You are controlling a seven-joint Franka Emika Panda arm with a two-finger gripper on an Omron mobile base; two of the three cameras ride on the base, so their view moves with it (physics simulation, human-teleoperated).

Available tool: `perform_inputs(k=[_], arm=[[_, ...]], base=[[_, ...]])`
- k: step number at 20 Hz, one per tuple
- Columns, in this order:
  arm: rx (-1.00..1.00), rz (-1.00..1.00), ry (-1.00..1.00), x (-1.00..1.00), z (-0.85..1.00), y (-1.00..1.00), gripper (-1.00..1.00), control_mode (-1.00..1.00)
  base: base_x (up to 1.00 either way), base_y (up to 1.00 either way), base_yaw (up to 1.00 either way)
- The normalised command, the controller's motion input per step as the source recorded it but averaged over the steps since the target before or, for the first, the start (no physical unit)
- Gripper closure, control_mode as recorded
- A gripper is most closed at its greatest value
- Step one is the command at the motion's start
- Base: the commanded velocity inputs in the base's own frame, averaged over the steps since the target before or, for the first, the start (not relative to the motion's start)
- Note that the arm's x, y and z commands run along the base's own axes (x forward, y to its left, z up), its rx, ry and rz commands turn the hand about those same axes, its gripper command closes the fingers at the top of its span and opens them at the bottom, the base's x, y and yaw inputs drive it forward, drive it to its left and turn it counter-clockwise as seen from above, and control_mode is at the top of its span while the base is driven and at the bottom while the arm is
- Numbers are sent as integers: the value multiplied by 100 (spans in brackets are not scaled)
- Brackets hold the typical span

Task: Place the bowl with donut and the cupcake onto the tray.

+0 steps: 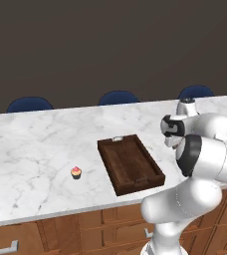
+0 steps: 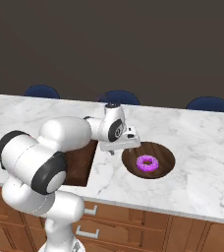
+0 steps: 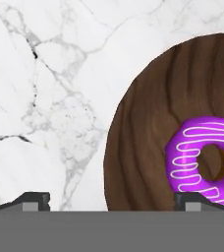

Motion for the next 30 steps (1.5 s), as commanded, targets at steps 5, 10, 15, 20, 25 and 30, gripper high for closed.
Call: perform_inputs(k=[5,10,15,20,25,30], arm=[[0,0,0,4,-23,-3,-100,-100],[0,0,0,0,-23,-1,-100,-100],[0,0,0,1,-23,0,-100,-100],[0,0,0,0,-19,0,-100,-100],[0,0,0,0,-10,0,-100,-100],[0,0,0,0,-1,0,100,-100]], base=[[0,0,0],[0,0,0],[0,0,0],[0,0,0],[0,0,0],[0,0,0]])
